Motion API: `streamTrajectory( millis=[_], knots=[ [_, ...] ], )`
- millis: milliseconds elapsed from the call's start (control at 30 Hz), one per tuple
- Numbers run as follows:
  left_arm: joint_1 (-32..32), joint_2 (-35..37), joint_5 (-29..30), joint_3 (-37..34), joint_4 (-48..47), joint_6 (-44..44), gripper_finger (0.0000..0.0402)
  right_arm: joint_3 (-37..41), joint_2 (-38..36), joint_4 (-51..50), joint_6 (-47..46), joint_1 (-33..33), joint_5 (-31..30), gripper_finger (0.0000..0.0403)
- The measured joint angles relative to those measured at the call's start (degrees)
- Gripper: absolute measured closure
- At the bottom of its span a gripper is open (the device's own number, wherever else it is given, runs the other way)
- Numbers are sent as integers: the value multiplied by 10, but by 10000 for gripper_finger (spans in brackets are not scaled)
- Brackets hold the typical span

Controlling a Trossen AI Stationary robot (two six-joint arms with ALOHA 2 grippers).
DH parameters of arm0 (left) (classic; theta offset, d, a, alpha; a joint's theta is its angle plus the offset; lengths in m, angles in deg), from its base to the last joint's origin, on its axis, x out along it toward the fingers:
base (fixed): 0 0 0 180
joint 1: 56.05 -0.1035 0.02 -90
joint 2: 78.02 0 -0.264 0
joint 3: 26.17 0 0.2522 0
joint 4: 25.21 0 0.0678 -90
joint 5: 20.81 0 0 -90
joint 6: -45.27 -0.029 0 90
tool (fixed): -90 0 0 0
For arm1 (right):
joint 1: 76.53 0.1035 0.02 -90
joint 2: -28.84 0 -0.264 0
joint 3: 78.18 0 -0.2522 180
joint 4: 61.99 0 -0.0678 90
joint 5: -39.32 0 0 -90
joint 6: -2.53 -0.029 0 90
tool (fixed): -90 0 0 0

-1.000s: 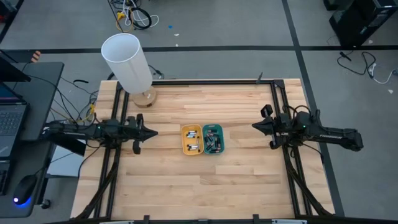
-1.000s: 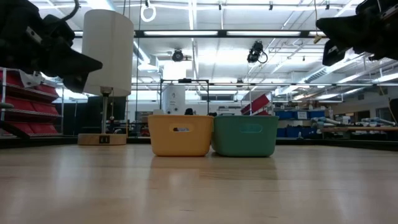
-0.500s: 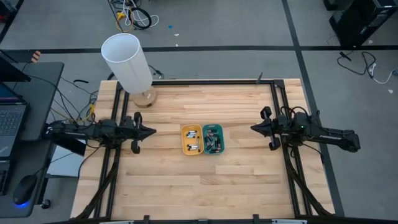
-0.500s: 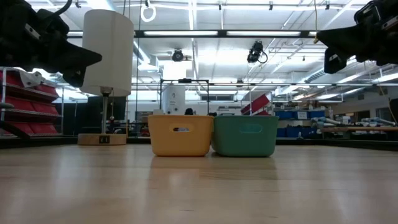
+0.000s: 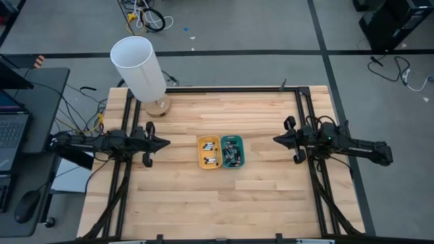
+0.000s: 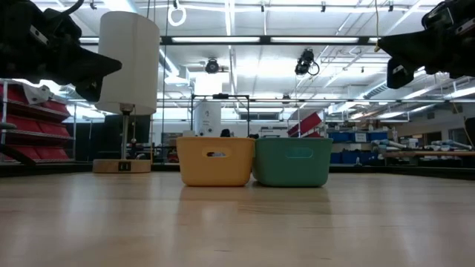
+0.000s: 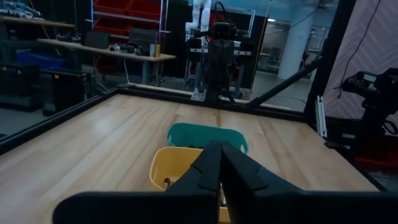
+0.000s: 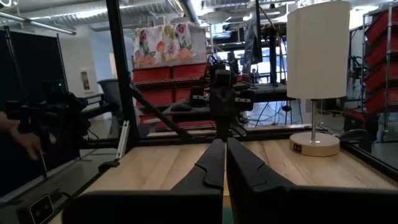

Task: Sort batteries
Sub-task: Return to Home Position

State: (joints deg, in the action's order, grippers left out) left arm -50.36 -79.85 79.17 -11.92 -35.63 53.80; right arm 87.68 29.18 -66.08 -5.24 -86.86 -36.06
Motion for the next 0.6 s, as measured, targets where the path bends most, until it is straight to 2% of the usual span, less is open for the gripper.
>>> streamTrajectory(
  millis=[600],
  knots=[
    [0,0,0,0,0,0,381,0,0,1,0,0,0,398]
  ],
)
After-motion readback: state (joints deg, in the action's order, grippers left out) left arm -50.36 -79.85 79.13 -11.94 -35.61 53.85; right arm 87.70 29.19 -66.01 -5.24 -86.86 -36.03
